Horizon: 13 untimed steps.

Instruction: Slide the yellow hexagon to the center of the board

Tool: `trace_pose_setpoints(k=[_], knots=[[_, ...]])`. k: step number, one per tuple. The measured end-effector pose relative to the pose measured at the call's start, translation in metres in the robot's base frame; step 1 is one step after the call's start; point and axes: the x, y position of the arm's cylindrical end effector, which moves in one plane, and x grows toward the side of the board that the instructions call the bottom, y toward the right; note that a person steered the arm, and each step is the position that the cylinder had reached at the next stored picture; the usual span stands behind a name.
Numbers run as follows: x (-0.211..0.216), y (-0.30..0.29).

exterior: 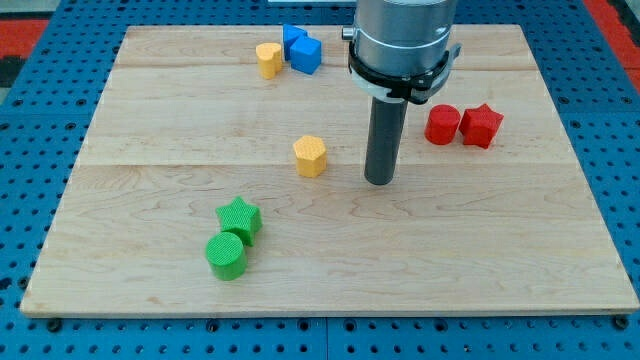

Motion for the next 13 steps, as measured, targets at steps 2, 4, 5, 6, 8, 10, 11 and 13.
trace_pose_setpoints(k=[2, 4, 5, 6, 8, 10, 11, 13], knots=[[0.000, 0.002], [0.000, 0.014], [0.000, 0.014], [0.000, 0.015], [0.007, -0.017], [0.019, -0.150], [0.019, -0.151], [0.015, -0.150]])
